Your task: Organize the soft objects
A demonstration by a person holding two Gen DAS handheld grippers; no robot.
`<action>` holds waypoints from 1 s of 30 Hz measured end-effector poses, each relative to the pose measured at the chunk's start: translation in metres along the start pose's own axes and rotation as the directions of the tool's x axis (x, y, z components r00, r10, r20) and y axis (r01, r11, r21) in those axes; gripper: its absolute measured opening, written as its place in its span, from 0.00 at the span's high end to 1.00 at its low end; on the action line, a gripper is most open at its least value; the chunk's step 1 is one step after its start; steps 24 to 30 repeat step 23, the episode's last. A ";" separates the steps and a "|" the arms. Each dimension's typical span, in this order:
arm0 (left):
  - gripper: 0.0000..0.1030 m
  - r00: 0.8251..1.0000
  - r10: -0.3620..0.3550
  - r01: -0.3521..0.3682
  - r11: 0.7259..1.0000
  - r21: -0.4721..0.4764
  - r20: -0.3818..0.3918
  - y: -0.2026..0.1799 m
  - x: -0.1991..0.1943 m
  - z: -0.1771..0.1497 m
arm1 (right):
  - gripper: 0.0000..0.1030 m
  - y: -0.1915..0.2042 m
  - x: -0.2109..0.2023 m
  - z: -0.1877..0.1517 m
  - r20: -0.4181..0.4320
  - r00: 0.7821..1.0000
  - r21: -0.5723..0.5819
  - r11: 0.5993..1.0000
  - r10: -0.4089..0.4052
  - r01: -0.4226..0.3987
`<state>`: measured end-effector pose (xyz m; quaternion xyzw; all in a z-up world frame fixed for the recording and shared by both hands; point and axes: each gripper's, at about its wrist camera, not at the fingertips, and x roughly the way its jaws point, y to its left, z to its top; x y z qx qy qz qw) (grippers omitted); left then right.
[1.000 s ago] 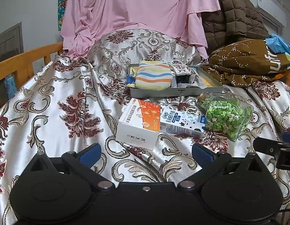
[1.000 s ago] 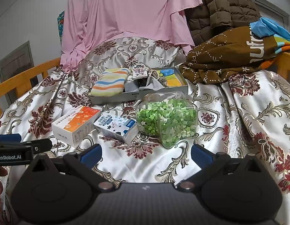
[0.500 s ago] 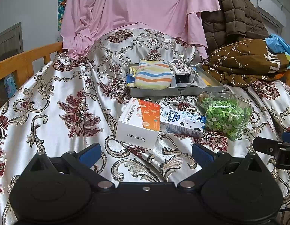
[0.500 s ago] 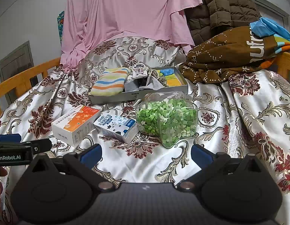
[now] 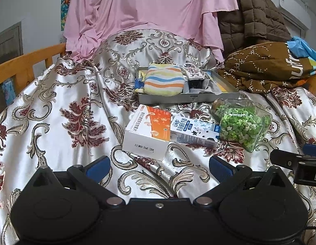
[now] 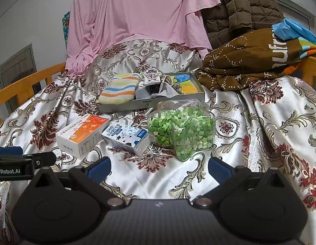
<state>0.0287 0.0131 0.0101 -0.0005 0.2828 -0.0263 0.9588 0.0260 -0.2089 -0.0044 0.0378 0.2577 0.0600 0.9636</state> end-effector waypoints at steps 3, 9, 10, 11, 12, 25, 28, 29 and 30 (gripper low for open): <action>0.01 1.000 -0.007 0.007 1.000 0.008 0.002 -0.001 0.000 0.000 | 0.00 0.000 0.000 0.000 0.000 1.000 0.001 1.000 0.000 0.000; 0.01 1.000 -0.008 0.008 1.000 0.010 0.003 -0.001 -0.001 0.000 | 0.00 0.000 0.000 0.000 0.000 1.000 0.000 1.000 0.000 0.000; 0.01 1.000 -0.009 0.009 1.000 0.011 0.002 -0.001 -0.001 0.000 | 0.00 0.000 0.000 0.000 0.000 1.000 0.000 1.000 0.000 0.000; 0.01 1.000 -0.009 0.009 1.000 0.010 0.003 -0.001 -0.001 0.000 | 0.00 0.000 0.000 0.000 0.000 1.000 0.000 1.000 0.000 0.000; 0.01 1.000 -0.012 0.012 1.000 0.012 0.003 -0.001 -0.001 0.001 | 0.00 0.000 0.000 0.000 0.000 1.000 0.000 1.000 0.000 0.000; 0.01 1.000 -0.025 0.025 1.000 0.003 -0.001 0.002 0.000 0.001 | 0.00 0.000 0.000 0.000 -0.002 1.000 0.000 1.000 0.001 -0.001; 0.01 1.000 -0.025 0.025 1.000 0.003 -0.001 0.002 0.000 0.001 | 0.00 0.000 0.000 0.000 -0.002 1.000 0.000 1.000 0.001 -0.001; 0.01 1.000 -0.025 0.025 1.000 0.003 -0.001 0.002 0.000 0.001 | 0.00 0.000 0.000 0.000 -0.002 1.000 0.000 1.000 0.001 -0.001; 0.01 1.000 -0.025 0.025 1.000 0.003 -0.001 0.002 0.000 0.001 | 0.00 0.000 0.000 0.000 -0.002 1.000 0.000 1.000 0.001 -0.001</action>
